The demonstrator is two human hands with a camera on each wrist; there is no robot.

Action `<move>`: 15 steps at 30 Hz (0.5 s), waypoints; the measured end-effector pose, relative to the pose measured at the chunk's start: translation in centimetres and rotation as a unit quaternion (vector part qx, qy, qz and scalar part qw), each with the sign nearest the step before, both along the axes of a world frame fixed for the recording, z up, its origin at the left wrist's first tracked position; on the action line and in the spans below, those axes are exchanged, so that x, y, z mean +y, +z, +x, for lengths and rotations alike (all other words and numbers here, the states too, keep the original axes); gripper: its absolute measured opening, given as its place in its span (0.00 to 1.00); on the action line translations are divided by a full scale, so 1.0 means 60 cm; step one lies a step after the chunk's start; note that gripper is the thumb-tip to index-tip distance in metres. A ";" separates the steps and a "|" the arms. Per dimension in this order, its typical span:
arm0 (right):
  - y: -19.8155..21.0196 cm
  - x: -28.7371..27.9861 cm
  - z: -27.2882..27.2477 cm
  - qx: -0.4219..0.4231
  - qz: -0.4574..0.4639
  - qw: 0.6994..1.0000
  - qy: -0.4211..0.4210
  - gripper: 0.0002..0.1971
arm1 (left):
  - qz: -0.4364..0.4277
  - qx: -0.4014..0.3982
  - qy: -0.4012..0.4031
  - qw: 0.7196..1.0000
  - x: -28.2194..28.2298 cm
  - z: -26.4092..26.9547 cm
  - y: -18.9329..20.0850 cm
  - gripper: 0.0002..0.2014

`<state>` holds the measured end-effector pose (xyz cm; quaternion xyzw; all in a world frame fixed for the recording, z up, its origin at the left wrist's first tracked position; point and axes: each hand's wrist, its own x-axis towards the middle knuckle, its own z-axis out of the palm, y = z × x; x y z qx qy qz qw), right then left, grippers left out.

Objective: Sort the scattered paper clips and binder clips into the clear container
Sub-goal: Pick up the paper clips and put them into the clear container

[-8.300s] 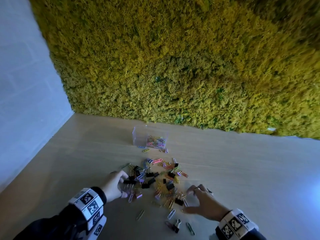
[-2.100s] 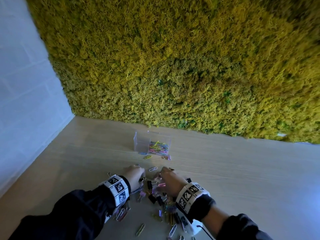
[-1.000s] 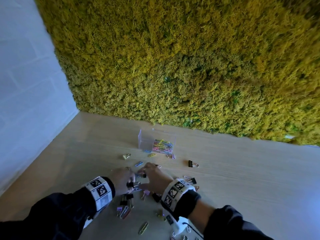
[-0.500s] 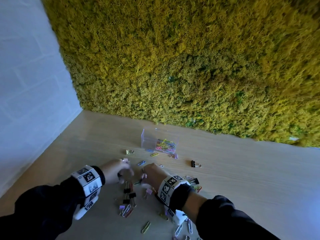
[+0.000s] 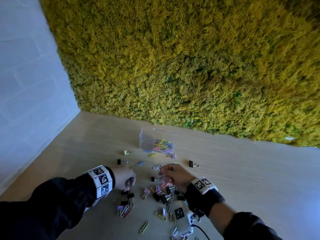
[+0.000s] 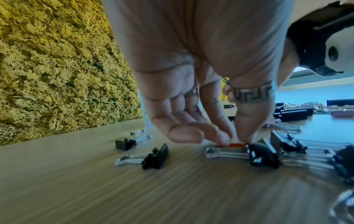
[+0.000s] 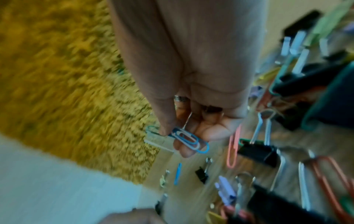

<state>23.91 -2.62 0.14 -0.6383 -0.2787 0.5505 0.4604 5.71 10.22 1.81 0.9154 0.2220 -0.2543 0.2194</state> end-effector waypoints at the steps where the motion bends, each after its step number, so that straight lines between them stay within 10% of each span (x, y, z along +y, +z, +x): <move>1: 0.000 -0.007 0.002 0.069 0.003 0.997 -0.029 0.10 | -0.006 0.005 0.003 1.000 0.000 0.000 0.000 0.10; 5: -0.001 -0.020 0.006 0.206 0.036 0.973 -0.094 0.10 | -0.024 0.009 0.001 1.000 0.002 -0.002 0.003 0.13; 15: -0.005 -0.016 0.003 0.235 -0.001 0.964 -0.120 0.11 | 0.011 -0.101 0.029 0.994 0.022 -0.022 -0.002 0.12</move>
